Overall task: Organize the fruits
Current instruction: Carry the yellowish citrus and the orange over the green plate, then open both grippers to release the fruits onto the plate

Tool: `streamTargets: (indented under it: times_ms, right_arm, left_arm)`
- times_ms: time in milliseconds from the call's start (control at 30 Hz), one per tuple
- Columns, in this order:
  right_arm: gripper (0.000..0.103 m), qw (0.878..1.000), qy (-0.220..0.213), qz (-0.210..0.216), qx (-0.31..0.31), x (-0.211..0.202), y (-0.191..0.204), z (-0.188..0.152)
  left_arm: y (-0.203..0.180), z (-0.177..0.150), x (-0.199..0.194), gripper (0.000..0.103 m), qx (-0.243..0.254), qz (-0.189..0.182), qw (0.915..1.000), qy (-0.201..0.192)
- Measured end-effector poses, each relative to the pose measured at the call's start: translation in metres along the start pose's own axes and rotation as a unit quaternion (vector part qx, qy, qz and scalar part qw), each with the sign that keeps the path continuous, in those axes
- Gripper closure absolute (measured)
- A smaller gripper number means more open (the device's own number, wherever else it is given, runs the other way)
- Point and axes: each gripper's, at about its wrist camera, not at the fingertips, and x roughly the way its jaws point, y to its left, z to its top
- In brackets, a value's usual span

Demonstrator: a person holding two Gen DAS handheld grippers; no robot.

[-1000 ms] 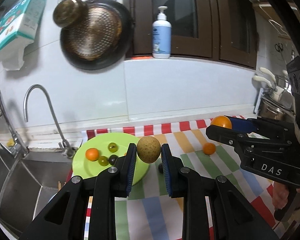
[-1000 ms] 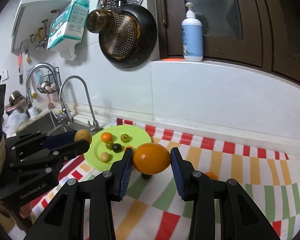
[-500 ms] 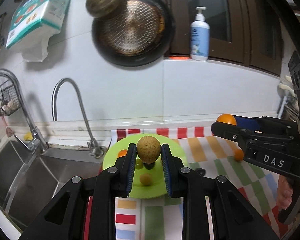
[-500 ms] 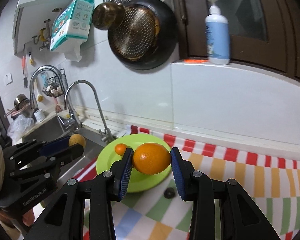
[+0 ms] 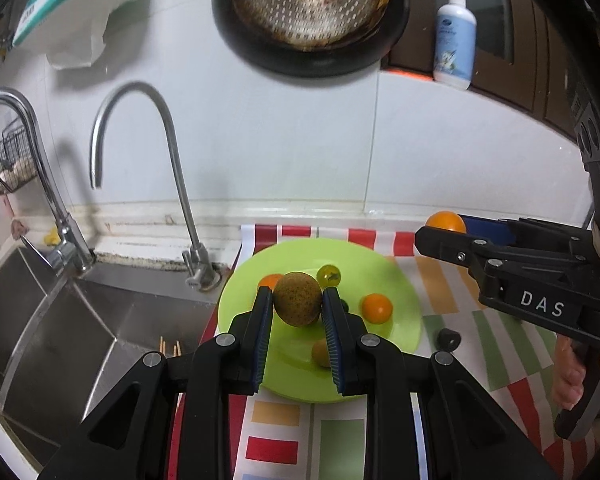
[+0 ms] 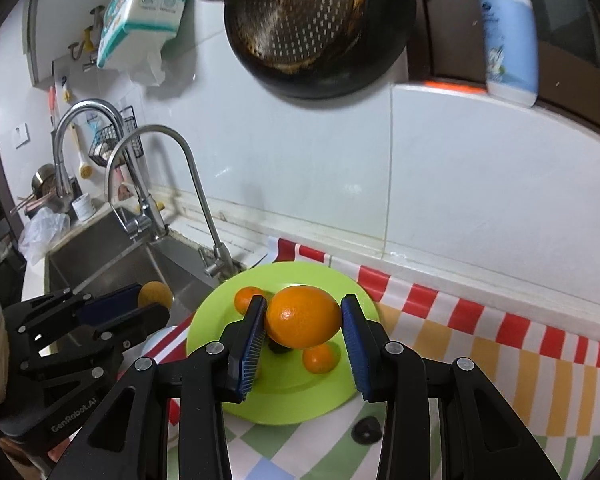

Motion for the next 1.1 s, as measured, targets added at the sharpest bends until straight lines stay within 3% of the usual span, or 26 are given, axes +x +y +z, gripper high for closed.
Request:
streamTargets:
  times_ms: [767,867,1100]
  right_arm:
    - [0.064,0.994,0.109,0.01,0.009,0.107,-0.014,-0.013]
    - [0.064,0.994,0.11,0.01,0.015,0.108,-0.016,-0.014]
    - [0.063,0.996,0.089,0.005,0.015,0.092,-0.017,-0.011]
  left_arm:
    - [0.01,-0.017,0.086,0.077,0.017,-0.006,0.9973,0.071]
    - [0.01,-0.016,0.084,0.071,0.018,-0.006,0.9977,0.065]
    - [0.008,-0.01,0.069,0.071,0.013,-0.003,0.9987,0.05]
